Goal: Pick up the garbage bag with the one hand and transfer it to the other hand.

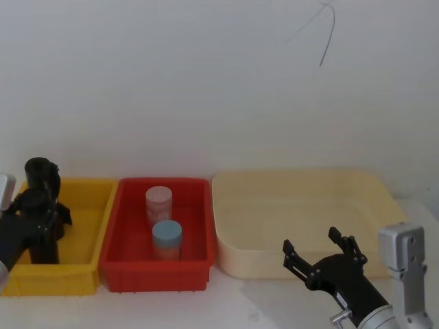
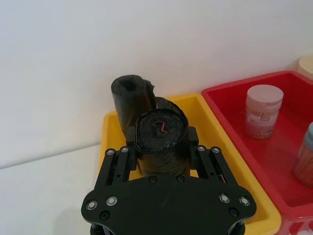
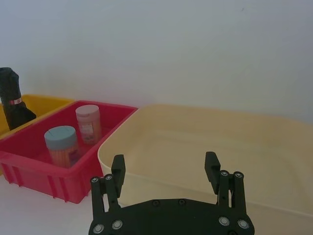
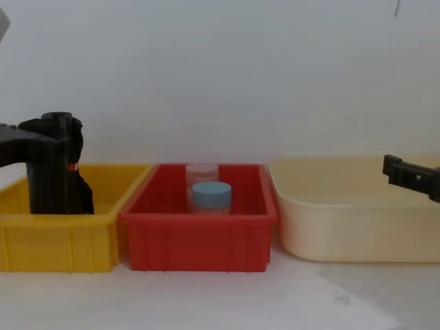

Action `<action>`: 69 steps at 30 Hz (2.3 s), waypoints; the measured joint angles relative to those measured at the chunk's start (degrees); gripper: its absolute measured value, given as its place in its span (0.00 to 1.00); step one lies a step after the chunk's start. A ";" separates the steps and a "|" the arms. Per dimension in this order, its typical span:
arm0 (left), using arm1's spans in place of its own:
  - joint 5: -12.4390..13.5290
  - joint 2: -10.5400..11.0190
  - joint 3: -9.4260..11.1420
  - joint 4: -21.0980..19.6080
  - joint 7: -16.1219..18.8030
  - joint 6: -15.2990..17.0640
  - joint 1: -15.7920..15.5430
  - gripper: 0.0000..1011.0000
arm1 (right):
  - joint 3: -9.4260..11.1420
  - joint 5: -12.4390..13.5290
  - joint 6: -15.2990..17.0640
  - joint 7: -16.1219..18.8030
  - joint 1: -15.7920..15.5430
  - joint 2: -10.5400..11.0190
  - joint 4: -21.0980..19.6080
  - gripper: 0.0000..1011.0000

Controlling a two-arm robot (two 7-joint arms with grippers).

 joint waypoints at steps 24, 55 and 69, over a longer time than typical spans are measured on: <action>-6.64 3.09 -3.17 -8.92 -11.27 3.56 -4.80 0.54 | 0.07 0.60 0.50 1.54 0.27 0.45 -0.55 0.99; -19.54 5.28 1.78 -8.31 -31.26 12.32 -14.12 0.54 | -1.19 12.60 13.17 20.74 7.18 8.37 -6.65 0.99; -21.98 4.89 7.14 -5.93 -39.70 12.83 -17.77 0.54 | -3.80 17.35 20.53 25.44 12.10 9.42 -8.84 0.99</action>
